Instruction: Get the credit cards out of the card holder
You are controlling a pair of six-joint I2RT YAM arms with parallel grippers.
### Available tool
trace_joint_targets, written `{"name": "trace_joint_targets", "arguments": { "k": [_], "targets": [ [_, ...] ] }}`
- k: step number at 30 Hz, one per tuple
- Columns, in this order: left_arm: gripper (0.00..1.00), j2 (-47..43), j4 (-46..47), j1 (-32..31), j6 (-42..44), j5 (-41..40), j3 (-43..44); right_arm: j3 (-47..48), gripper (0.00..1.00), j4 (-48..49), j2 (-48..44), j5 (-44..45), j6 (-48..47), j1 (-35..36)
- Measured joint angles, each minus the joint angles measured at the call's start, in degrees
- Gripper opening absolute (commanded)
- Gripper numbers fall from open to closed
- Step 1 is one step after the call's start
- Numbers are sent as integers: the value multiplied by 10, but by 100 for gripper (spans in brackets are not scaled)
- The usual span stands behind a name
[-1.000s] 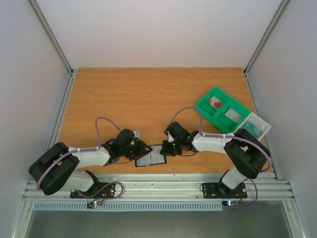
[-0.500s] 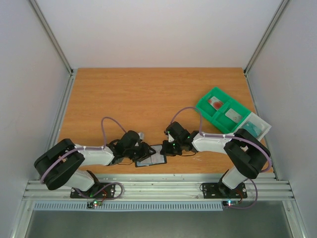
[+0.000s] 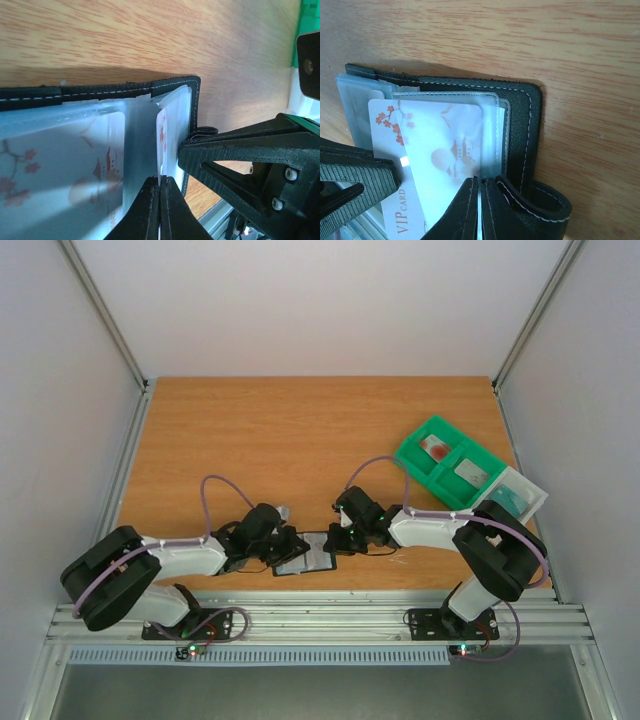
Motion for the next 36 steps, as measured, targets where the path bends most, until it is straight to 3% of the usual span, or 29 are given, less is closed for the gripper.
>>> {"name": "trace_joint_targets", "arguments": {
  "k": [22, 31, 36],
  "targets": [
    [0, -158, -155, 0, 21, -61, -12, 0, 7, -9, -9, 7, -6, 0],
    [0, -272, -272, 0, 50, -85, 1, 21, 12, -93, -68, 28, -64, -2],
    [0, -324, -294, 0, 82, -63, 8, 67, 17, -148, -150, 29, -120, -7]
  ]
}}
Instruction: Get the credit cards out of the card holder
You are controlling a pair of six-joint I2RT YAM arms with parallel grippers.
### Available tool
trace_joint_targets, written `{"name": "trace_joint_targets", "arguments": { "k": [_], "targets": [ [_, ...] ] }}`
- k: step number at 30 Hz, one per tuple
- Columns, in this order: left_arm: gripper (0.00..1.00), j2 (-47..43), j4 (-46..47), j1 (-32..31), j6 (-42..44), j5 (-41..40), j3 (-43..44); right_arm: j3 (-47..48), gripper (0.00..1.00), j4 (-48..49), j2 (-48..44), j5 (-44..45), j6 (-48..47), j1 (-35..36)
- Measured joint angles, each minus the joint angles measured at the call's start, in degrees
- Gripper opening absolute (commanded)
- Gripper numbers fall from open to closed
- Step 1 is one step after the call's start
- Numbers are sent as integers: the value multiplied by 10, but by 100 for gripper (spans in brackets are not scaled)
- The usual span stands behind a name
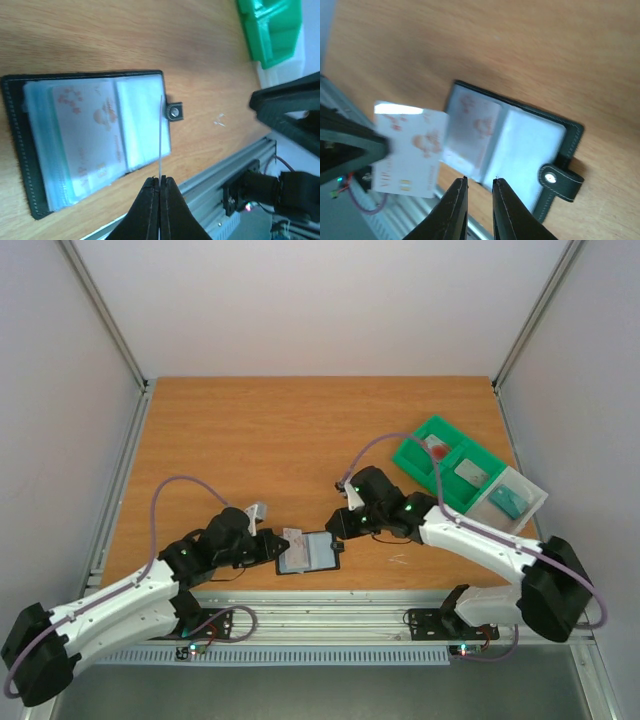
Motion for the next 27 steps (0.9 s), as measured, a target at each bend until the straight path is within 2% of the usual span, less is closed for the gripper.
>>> {"name": "trace_joint_targets", "arguments": {
  "k": [6, 15, 19, 27],
  "targets": [
    [0, -35, 9, 0, 40, 69, 0, 59, 24, -71, -77, -26, -73, -3],
    [1, -21, 70, 0, 72, 193, -1, 129, 31, -177, -103, -137, -152, -3],
    [0, 6, 97, 0, 74, 238, -3, 133, 33, -190, -104, -180, -159, -3],
    [0, 27, 148, 0, 76, 306, -8, 126, 46, -189, -78, -223, -162, -4]
  ]
}}
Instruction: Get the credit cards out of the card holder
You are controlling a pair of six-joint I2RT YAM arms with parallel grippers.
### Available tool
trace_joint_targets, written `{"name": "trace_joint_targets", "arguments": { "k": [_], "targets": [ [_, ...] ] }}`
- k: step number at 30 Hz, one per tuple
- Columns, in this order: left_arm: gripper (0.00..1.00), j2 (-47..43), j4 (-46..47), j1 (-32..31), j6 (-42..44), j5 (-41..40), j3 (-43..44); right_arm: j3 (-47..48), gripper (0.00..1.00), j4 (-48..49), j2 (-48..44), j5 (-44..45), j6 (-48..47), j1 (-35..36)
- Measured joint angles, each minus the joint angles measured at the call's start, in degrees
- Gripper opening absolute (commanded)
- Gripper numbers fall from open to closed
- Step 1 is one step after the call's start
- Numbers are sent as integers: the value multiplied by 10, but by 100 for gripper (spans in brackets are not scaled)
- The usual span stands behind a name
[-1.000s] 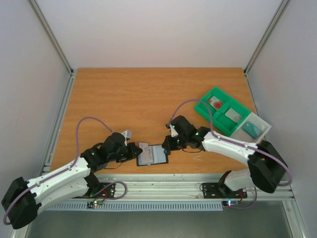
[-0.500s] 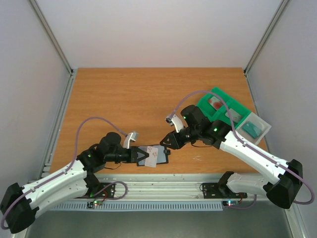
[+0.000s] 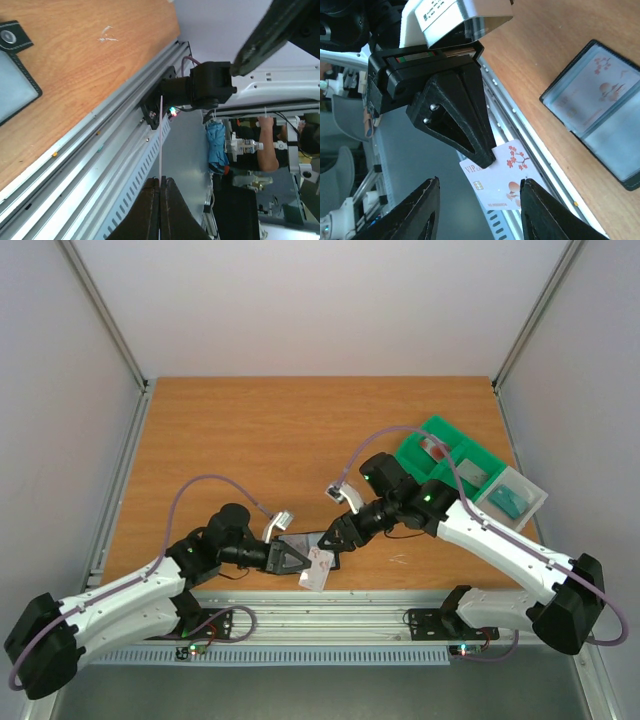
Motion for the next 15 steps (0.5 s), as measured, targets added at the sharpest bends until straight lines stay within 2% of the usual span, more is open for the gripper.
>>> {"name": "trace_joint_targets", "arguments": {
  "k": [7, 11, 15],
  "targets": [
    [0, -8, 4, 0, 12, 32, 0, -10, 47, 5, 21, -42, -3, -1],
    [1, -25, -4, 0, 20, 39, 2, -15, 52, 4, 25, -47, -4, -1],
    [0, -38, -27, 0, 35, 43, 16, -16, 50, 4, 25, -47, -5, -1]
  ]
}}
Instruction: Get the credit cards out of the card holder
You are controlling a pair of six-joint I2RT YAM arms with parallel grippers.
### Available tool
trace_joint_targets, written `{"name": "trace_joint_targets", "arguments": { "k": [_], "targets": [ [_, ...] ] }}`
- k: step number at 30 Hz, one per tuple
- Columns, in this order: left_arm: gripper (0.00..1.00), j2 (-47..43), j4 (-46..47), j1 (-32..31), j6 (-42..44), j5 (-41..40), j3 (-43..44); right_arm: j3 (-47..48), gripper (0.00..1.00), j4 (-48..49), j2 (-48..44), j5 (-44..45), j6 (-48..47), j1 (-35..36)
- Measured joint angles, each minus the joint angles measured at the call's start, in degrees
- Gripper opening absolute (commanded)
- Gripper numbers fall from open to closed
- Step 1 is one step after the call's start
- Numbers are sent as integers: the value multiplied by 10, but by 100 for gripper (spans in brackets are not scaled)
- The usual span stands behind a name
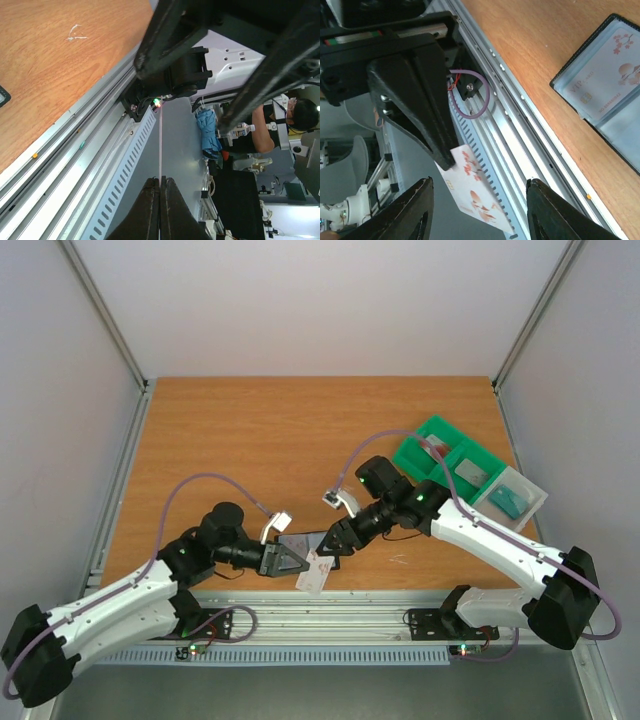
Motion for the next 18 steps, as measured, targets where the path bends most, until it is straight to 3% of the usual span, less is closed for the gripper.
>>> {"name": "trace_joint_targets", "arguments": {
  "k": [5, 11, 14, 18],
  "targets": [
    [0, -12, -14, 0, 12, 2, 12, -9, 39, 2, 1, -19, 1, -1],
    [0, -13, -30, 0, 18, 5, 21, -18, 14, 29, 1, -74, 14, -14],
    [0, -19, -32, 0, 22, 6, 24, -18, 16, 37, 0, -94, 19, -21],
    [0, -25, -35, 0, 25, 6, 28, -18, 31, 37, 0, -105, 18, -26]
  ]
}}
